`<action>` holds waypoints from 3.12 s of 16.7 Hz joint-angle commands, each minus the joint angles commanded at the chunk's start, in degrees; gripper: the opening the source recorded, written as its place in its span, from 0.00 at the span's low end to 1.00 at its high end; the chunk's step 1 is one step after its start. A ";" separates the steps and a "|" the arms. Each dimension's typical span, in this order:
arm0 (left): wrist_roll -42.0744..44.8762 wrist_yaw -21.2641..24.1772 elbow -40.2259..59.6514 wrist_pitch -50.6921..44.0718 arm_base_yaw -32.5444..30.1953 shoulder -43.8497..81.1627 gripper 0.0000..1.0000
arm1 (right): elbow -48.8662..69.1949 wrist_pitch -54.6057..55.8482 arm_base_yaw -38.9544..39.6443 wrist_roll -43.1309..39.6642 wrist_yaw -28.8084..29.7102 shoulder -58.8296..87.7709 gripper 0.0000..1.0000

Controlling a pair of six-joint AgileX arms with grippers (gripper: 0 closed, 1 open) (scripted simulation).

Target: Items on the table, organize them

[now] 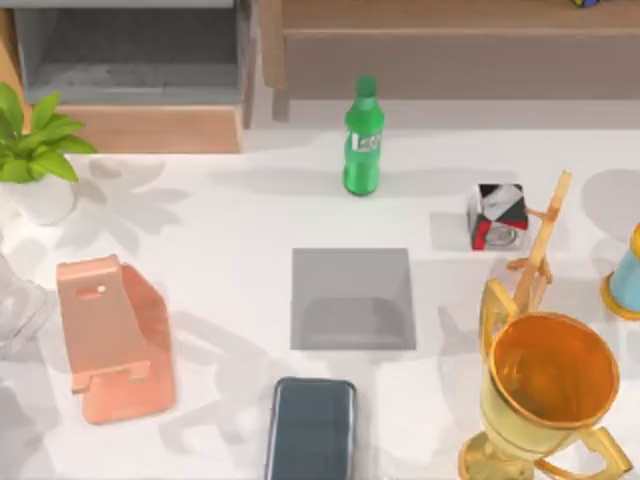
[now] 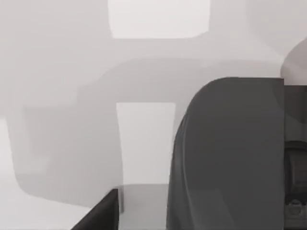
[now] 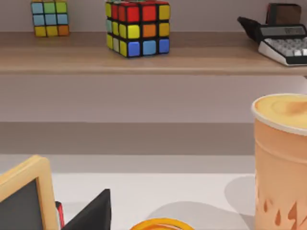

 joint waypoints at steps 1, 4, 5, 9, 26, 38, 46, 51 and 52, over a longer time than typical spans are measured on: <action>0.00 0.00 0.00 0.00 0.00 0.00 0.55 | 0.00 0.00 0.00 0.00 0.00 0.00 1.00; 0.00 0.00 0.00 0.00 0.00 0.00 0.32 | 0.00 0.00 0.00 0.00 0.00 0.00 1.00; 0.00 0.00 0.00 0.00 0.00 0.00 0.25 | 0.00 0.00 0.00 0.00 0.00 0.00 1.00; 0.00 0.00 0.00 0.00 0.00 0.00 0.00 | 0.00 0.00 0.00 0.00 0.00 0.00 1.00; -1.29 1.56 8.82 -14.27 -3.47 -6.91 0.00 | 0.00 0.00 0.00 0.00 0.00 0.00 1.00; -0.37 0.75 16.84 -27.40 -0.71 -11.72 0.00 | 0.00 0.00 0.00 0.00 0.00 0.00 1.00; -8.47 2.71 31.87 -31.02 -11.90 -11.42 0.00 | 0.00 0.00 0.00 0.00 0.00 0.00 1.00; -22.15 3.57 48.01 -31.80 -29.32 1.21 0.00 | 0.00 0.00 0.00 0.00 0.00 0.00 1.00; -25.45 3.52 50.98 -31.70 -33.35 4.81 0.00 | 0.00 0.00 0.00 0.00 0.00 0.00 1.00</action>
